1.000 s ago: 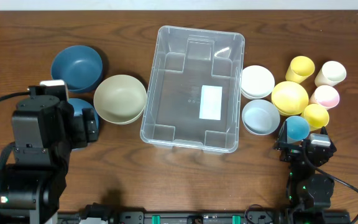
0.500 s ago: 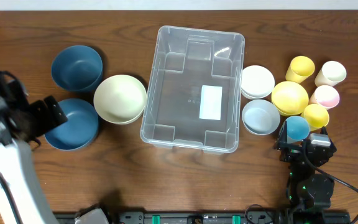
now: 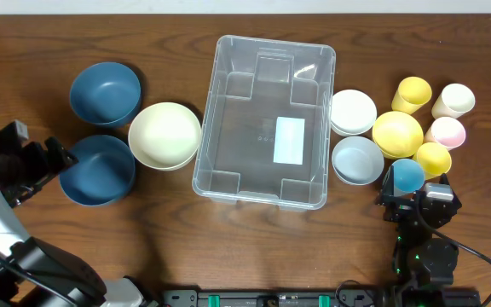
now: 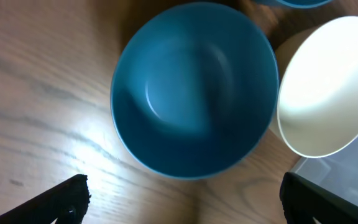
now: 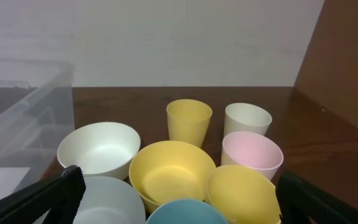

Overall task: Pack container
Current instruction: 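Move the left gripper to the lower teal bowl and grip its rim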

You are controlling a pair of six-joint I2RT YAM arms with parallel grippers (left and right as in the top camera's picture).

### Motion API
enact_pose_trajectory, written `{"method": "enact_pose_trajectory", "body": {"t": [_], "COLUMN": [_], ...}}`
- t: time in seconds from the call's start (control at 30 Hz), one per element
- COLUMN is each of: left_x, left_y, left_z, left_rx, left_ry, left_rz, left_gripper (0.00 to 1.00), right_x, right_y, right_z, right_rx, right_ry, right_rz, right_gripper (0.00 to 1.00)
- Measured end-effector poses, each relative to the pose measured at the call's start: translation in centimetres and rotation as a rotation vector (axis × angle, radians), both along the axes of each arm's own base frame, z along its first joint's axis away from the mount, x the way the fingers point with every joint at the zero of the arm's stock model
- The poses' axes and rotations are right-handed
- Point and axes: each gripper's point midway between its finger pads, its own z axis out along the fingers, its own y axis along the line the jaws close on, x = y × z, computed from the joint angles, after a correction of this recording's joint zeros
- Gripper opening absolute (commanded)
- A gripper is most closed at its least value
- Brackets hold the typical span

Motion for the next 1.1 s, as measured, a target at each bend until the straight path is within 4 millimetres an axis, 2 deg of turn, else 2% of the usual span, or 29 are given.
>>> {"method": "enact_pose_trajectory", "body": {"t": [0.3,0.5,0.73,1.1], "left_x": [-0.2,0.4,0.3,0.2], "left_y": [1.0,1.8,1.7,1.7], "left_z": [-3.7,-6.3,-8.9,-11.8], "left_rx": [-0.003,-0.021,-0.071,-0.116], "left_ry": [0.084,0.116,0.176,0.229], "left_rz": [-0.038,-0.042,-0.044,-0.047], "left_gripper": [0.98,0.98,0.99,0.57], "right_x": [0.0,0.0,0.0,0.0], "right_y": [0.0,0.0,0.0,0.0], "right_z": [0.0,0.0,0.0,0.0], "right_rx": [0.000,0.000,0.000,0.000], "right_ry": [0.000,0.000,0.000,0.000], "right_rz": [0.000,0.000,0.000,0.000], "right_gripper": [0.99,0.99,0.99,0.99]}}
